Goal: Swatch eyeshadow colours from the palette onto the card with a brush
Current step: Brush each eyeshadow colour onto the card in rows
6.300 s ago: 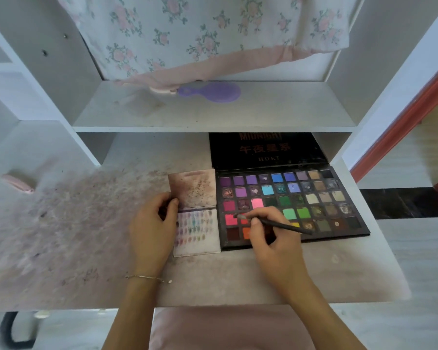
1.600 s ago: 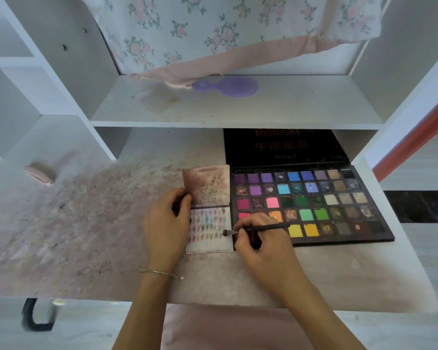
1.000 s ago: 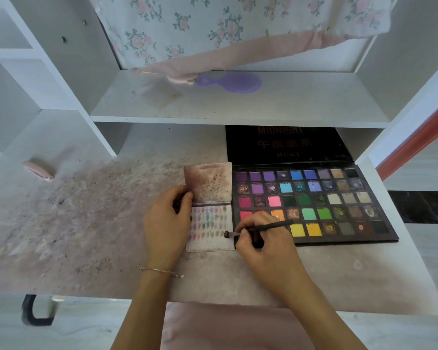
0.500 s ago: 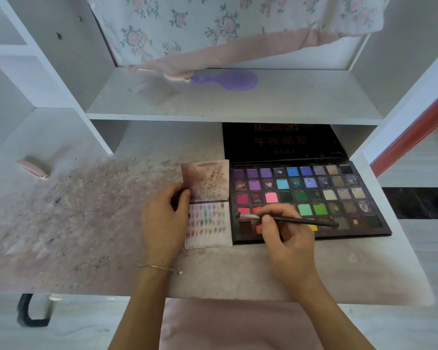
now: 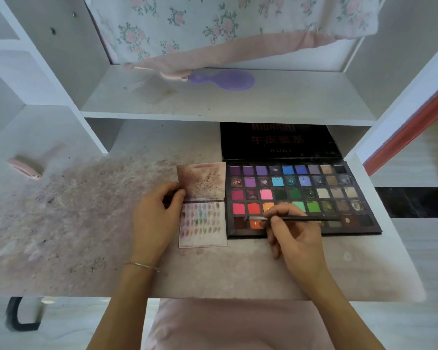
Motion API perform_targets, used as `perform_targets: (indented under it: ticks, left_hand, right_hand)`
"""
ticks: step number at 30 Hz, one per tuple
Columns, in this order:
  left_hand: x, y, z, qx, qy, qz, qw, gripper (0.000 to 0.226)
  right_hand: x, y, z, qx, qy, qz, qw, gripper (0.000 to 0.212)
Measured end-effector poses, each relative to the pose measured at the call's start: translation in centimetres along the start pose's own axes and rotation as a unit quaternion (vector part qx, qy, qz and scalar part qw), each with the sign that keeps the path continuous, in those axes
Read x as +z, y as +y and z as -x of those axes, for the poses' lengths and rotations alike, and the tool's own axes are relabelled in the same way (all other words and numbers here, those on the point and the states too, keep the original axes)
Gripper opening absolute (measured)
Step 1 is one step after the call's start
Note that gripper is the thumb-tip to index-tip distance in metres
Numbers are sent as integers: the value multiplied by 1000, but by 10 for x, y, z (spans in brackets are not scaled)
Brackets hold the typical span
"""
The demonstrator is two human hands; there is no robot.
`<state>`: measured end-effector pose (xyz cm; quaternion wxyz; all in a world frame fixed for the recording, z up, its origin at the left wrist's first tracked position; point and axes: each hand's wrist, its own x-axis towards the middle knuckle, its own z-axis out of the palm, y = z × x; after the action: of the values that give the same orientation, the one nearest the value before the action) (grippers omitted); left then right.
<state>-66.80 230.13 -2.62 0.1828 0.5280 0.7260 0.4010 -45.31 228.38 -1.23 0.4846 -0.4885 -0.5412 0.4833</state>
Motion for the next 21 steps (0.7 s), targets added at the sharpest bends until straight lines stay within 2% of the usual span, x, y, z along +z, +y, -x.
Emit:
perform_targets:
  ticks: [3, 7, 12, 16, 21]
  left_hand:
    - [-5, -1, -2, 20, -19, -3, 1000, 15]
    - [-5, -2, -2, 28, -17, 6, 999, 15]
    - [-5, -3, -1, 37, -18, 2, 999, 15]
    - [-5, -2, -1, 35, -17, 2, 999, 17]
    - [-5, -3, 0, 38, -18, -1, 999, 17]
  right_hand:
    - [0, 2, 0, -26, -3, 11, 1000, 23]
    - [9, 3, 4, -73, -22, 101, 992, 15]
    - [10, 5, 6, -92, -28, 160, 982, 20]
    - [10, 5, 7, -93, -48, 198, 975, 36]
    - [10, 5, 7, -84, -39, 220, 971, 38]
